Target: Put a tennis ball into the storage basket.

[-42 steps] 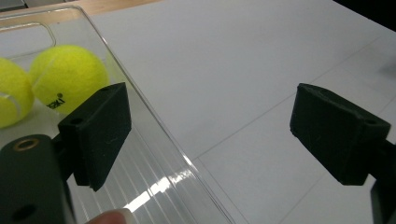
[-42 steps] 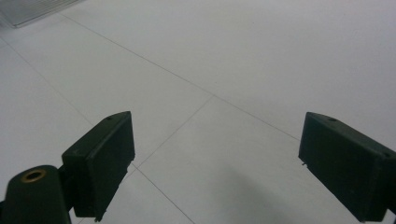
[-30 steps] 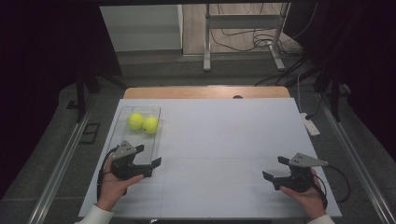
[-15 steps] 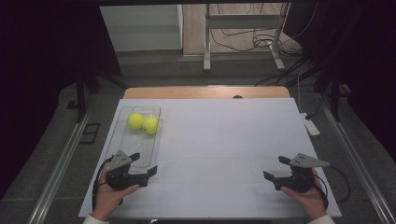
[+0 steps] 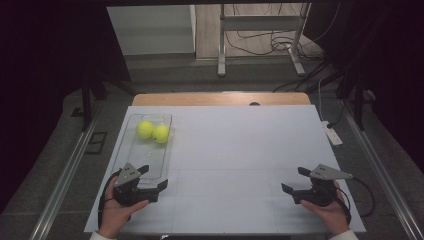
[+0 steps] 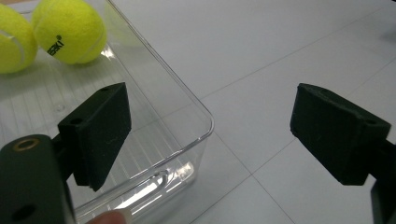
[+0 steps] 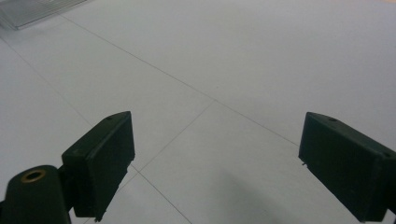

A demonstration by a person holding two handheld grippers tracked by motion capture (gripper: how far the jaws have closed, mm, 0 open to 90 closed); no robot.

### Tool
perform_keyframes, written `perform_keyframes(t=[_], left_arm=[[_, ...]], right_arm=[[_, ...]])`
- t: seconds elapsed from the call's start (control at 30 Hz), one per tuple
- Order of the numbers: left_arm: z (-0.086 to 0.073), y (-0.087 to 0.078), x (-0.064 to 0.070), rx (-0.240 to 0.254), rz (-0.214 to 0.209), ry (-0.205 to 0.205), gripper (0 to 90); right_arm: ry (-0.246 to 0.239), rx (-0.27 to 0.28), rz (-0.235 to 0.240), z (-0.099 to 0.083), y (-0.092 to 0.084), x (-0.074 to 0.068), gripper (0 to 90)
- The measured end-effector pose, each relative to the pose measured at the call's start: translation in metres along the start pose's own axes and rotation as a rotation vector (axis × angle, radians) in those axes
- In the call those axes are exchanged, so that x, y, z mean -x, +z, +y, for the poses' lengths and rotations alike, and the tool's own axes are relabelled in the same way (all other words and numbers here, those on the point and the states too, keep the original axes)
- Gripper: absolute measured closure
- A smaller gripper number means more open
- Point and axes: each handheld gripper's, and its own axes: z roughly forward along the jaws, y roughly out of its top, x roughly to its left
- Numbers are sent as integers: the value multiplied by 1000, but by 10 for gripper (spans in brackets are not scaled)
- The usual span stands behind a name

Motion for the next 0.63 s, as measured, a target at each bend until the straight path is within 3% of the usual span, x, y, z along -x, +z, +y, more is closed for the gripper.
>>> perform_keyframes(t=[0.63], left_arm=[[0,1,-1,-3,13,1,134]], right_arm=[[13,11,12,-1,0,4,109]])
